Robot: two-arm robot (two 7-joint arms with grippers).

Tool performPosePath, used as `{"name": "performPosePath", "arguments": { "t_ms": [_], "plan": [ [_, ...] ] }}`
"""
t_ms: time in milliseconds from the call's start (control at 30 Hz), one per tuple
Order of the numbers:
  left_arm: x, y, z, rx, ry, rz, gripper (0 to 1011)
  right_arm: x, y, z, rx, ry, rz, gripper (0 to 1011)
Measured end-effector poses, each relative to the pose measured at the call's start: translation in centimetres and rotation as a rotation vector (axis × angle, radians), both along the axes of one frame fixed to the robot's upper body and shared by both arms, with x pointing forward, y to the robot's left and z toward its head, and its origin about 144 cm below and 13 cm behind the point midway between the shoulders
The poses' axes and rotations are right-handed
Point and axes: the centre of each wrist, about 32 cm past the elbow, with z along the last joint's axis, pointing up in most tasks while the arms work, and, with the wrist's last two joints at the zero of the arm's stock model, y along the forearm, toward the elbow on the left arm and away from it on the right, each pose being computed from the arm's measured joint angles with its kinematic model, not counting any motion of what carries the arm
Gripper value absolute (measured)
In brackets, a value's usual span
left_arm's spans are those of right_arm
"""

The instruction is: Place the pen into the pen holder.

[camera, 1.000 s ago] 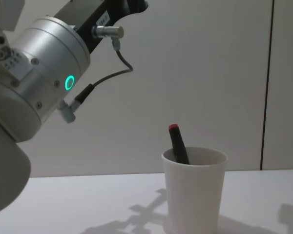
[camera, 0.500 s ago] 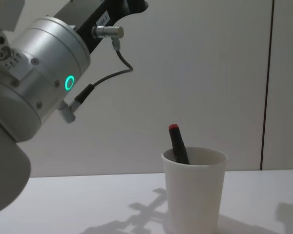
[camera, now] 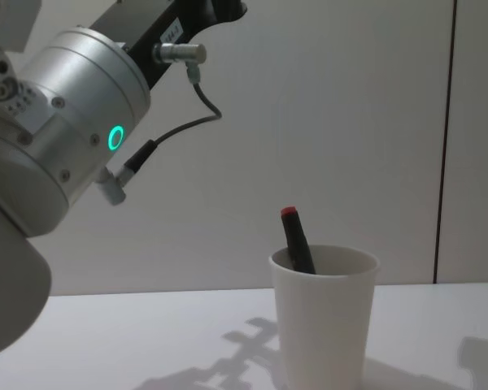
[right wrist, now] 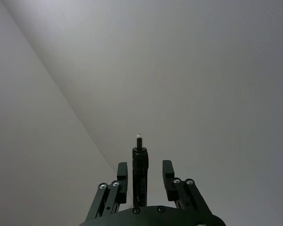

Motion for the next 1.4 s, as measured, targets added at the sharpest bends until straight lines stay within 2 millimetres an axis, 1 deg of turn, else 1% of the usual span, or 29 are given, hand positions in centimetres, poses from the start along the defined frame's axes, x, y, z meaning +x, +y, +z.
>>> {"name": "performPosePath", "arguments": {
  "t_ms": [33,100,133,167,200,233,300,333,367,433,1333,1400],
  "plan": [
    [0.0,0.0,0.0,0.0,0.0,0.0,116,0.0,0.0,0.0,0.0,0.0,0.0,503],
    [0.0,0.0,0.0,0.0,0.0,0.0,116,0.01,0.01,0.0,0.0,0.0,0.0,401],
    [0.0,0.0,0.0,0.0,0.0,0.0,116,0.01,0.02,0.0,0.0,0.0,0.0,401],
    [0.0,0.0,0.0,0.0,0.0,0.0,116,0.01,0.02,0.0,0.0,0.0,0.0,358],
    [0.0,0.0,0.0,0.0,0.0,0.0,115,0.01,0.02,0.0,0.001,0.0,0.0,339],
    [0.0,0.0,0.0,0.0,0.0,0.0,115,0.01,0.02,0.0,0.001,0.0,0.0,276],
    [0.0,0.0,0.0,0.0,0.0,0.0,116,0.02,0.02,0.01,0.001,0.0,0.0,242],
    [0.0,0.0,0.0,0.0,0.0,0.0,115,0.02,0.02,0.01,0.001,0.0,0.0,185],
    [0.0,0.0,0.0,0.0,0.0,0.0,116,0.02,0.02,0.01,0.002,0.0,0.001,161],
    [0.0,0.0,-0.01,0.0,0.0,0.0,115,0.02,0.03,0.01,0.003,0.0,0.001,135],
    [0.0,0.0,-0.01,0.0,0.0,0.0,115,0.04,0.01,0.0,0.001,0.001,0.0,132],
    [0.0,0.0,-0.01,0.0,0.0,0.0,127,0.04,0.01,0.0,0.001,0.001,-0.001,132]
  ]
}}
